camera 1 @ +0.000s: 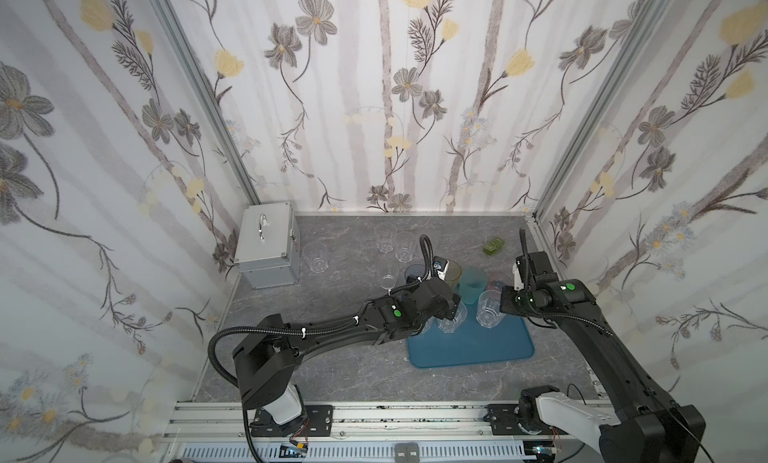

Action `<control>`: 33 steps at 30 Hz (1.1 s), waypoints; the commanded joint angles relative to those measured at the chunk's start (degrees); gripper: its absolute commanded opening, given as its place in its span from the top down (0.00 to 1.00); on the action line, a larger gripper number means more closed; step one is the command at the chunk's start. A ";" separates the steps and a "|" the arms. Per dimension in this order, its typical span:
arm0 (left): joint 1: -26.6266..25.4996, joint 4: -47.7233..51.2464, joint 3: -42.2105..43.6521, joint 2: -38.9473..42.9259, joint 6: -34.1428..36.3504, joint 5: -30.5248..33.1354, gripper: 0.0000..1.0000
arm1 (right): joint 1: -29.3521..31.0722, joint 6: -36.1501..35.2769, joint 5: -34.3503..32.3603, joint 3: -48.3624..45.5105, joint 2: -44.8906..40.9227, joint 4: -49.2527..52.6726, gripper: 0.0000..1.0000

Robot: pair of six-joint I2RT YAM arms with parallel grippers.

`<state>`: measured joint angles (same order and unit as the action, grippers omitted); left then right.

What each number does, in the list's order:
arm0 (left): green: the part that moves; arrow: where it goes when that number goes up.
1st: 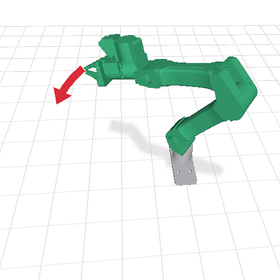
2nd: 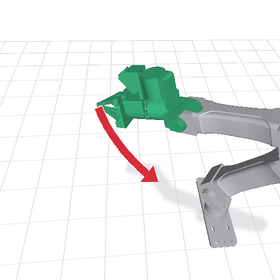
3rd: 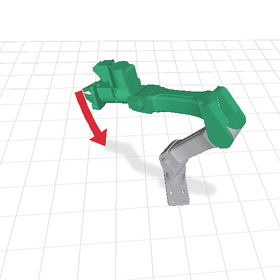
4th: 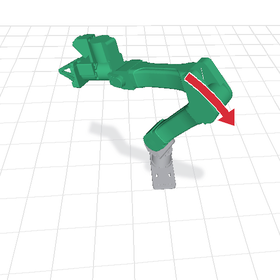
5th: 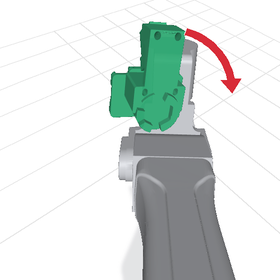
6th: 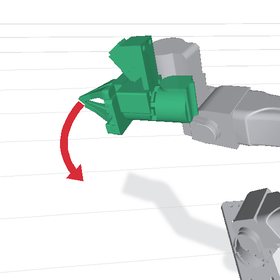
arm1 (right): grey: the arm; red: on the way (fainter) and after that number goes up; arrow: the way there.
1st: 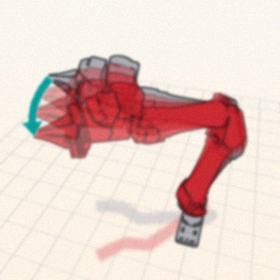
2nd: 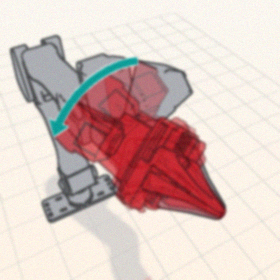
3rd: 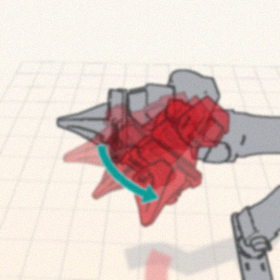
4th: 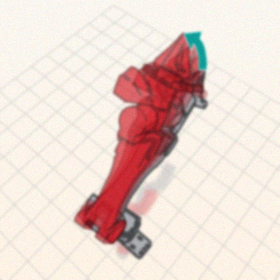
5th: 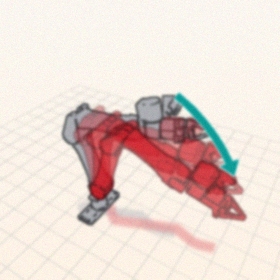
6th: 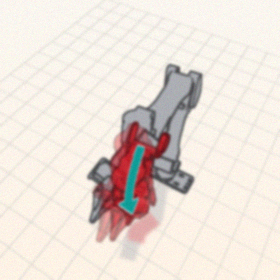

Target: Place the glasses into the tray

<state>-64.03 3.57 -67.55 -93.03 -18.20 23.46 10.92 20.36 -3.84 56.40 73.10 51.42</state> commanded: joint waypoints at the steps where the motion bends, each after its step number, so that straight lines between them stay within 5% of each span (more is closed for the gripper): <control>1: -0.04 -1.22 0.51 -0.51 -0.43 0.45 0.00 | 0.07 1.94 -0.52 -1.30 1.19 -7.17 1.00; 24: 0.03 -1.20 1.28 -2.34 2.11 0.44 0.00 | 1.56 2.66 -0.42 -5.91 7.87 -14.42 1.00; 33: 0.30 -1.20 1.78 -0.31 2.99 1.65 0.00 | 1.91 2.49 -1.00 -3.56 6.24 -11.87 0.76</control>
<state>-63.94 3.42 -66.15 -94.45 -15.79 23.38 12.71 22.46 -3.62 51.51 80.20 40.62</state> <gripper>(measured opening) 0.997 0.228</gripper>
